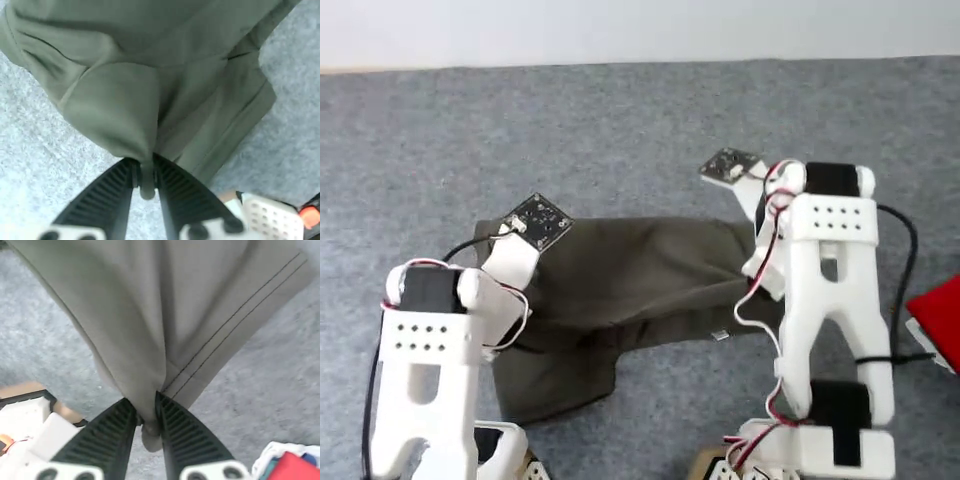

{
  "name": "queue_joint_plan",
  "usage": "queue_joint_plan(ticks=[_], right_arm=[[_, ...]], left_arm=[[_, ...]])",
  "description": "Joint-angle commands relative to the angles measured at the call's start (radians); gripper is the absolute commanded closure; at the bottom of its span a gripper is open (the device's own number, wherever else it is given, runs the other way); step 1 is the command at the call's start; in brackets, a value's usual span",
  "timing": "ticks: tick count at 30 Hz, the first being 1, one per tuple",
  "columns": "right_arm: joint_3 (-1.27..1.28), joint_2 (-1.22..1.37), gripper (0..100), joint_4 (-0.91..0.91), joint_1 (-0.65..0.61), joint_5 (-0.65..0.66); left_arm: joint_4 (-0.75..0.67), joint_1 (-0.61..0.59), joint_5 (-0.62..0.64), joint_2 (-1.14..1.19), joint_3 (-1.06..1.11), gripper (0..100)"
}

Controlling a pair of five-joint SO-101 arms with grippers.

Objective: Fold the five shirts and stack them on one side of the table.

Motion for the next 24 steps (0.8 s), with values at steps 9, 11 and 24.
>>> queue_joint_plan(ticks=[9, 11, 24], right_arm=[[0.331, -0.254, 98.8, -0.205, 0.019, -0.011], [0.356, -0.252, 98.8, -0.249, 0.035, 0.005], [0.367, -0.252, 98.8, -0.325, 0.147, 0.098]], left_arm=[[-0.029, 0.129, 0.064, -0.068, 0.094, 100], [-0.031, 0.129, 0.064, -0.066, 0.094, 100], [-0.025, 0.129, -0.038, -0.069, 0.117, 100]])
